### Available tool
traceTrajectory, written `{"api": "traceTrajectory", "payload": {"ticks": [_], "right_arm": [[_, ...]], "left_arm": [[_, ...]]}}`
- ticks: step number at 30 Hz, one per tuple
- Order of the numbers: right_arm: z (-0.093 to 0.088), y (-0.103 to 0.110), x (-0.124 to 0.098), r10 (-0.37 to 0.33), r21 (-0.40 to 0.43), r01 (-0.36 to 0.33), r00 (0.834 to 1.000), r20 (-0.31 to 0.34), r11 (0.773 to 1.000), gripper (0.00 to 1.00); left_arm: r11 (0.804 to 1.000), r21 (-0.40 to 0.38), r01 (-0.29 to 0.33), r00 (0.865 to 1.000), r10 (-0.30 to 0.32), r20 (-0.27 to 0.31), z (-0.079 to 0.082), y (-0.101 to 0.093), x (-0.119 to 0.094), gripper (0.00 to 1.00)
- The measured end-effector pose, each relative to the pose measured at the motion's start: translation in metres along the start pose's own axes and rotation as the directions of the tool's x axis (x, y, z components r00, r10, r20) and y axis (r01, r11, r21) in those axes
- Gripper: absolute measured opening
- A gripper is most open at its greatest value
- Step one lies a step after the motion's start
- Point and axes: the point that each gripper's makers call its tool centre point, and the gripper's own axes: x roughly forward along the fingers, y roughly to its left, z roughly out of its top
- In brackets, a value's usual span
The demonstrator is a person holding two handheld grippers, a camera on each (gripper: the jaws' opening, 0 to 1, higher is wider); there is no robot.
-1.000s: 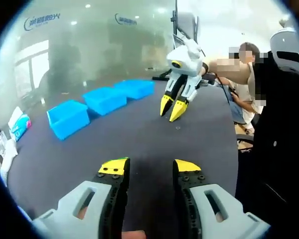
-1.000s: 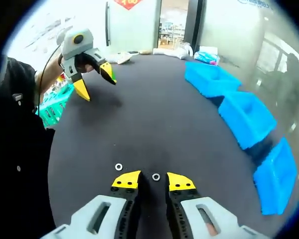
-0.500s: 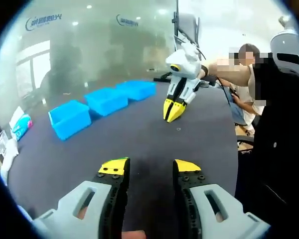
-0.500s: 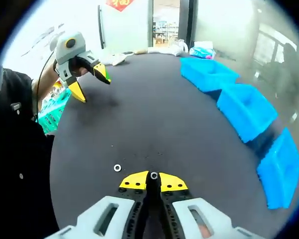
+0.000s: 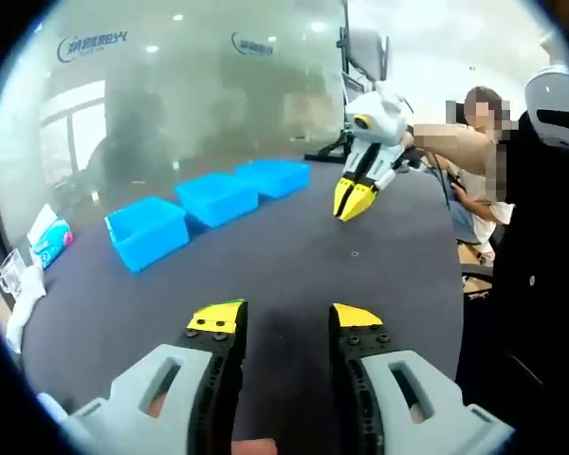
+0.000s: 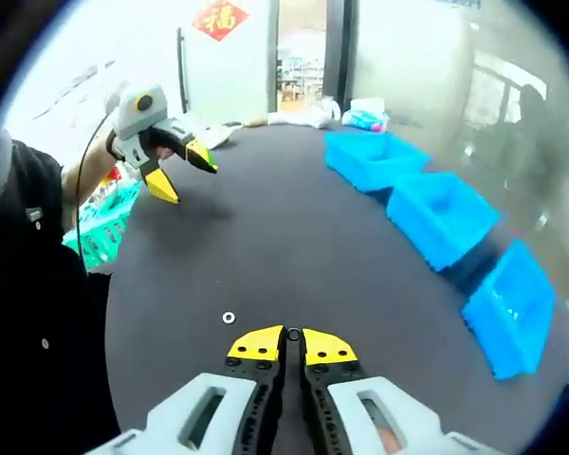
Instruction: Sort the screws, nuts, and washers into the corresponding bins
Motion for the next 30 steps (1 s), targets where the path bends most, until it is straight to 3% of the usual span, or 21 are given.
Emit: {"api": "traceTrajectory", "payload": {"ticks": [15, 23, 30], "right_arm": [[0.024, -0.032, -0.038, -0.122, 0.046, 0.117, 0.982, 0.147, 0.992, 0.03], [0.049, -0.056, -0.034, -0.158, 0.050, 0.152, 0.969, 0.191, 0.987, 0.03], [0.079, -0.090, -0.021, -0.200, 0.067, 0.189, 0.954, 0.222, 0.980, 0.03]], "left_arm": [[0.999, -0.011, -0.037, 0.999, 0.037, 0.022, 0.011, 0.008, 0.002, 0.33], [0.999, -0.016, -0.047, 0.998, 0.048, 0.035, 0.014, 0.008, 0.000, 0.33], [0.997, -0.029, -0.066, 0.997, 0.067, 0.045, 0.013, 0.010, -0.004, 0.33]]}}
